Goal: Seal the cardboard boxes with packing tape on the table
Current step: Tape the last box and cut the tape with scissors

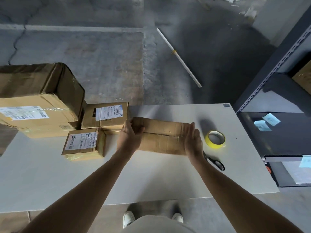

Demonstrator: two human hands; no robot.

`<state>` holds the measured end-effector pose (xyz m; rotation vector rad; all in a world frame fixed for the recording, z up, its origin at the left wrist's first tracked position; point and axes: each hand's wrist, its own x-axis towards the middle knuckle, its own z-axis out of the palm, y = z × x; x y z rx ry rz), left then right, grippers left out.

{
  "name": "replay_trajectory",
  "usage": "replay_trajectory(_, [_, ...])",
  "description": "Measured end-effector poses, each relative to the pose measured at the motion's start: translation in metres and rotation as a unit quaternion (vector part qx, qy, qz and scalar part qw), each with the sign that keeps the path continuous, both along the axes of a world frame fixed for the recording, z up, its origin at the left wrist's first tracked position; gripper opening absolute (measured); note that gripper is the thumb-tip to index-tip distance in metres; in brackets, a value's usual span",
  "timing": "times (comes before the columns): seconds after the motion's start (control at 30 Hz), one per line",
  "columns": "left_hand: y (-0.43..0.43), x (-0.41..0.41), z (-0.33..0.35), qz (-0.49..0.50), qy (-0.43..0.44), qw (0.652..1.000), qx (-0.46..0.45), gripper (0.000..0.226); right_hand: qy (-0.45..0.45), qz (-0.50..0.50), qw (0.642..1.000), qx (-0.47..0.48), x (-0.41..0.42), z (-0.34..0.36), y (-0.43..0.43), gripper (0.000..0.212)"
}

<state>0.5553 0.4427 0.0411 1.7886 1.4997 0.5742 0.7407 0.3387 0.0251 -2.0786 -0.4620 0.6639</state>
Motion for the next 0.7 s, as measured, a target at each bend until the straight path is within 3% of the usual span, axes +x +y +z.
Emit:
replay_trajectory(0.1, [-0.003, 0.003, 0.003, -0.003, -0.048, 0.999, -0.024, 0.057, 0.093, -0.06, 0.993, 0.05, 0.002, 0.004, 0.0, 0.057])
replay_trajectory(0.2, [-0.005, 0.005, -0.004, 0.012, -0.067, 0.996, -0.055, 0.067, 0.099, -0.062, 0.99, 0.083, 0.003, -0.001, -0.004, 0.044])
replay_trajectory(0.3, [-0.007, 0.001, -0.014, 0.038, -0.06, 0.995, -0.077, 0.059, 0.083, -0.036, 0.993, 0.072, 0.004, -0.01, -0.011, 0.027])
replay_trajectory(0.43, [-0.012, -0.008, -0.023, 0.027, -0.041, 0.994, -0.099, 0.045, 0.076, 0.014, 0.996, 0.035, 0.005, -0.025, -0.019, 0.052])
replay_trajectory(0.53, [-0.016, -0.012, -0.029, 0.018, -0.024, 0.992, -0.12, 0.033, 0.074, 0.04, 0.996, 0.011, 0.004, -0.027, -0.024, 0.057])
replay_trajectory(0.7, [-0.022, -0.014, -0.039, 0.001, 0.014, 0.989, -0.148, 0.024, 0.082, 0.051, 0.995, -0.005, 0.002, -0.027, -0.029, 0.034])
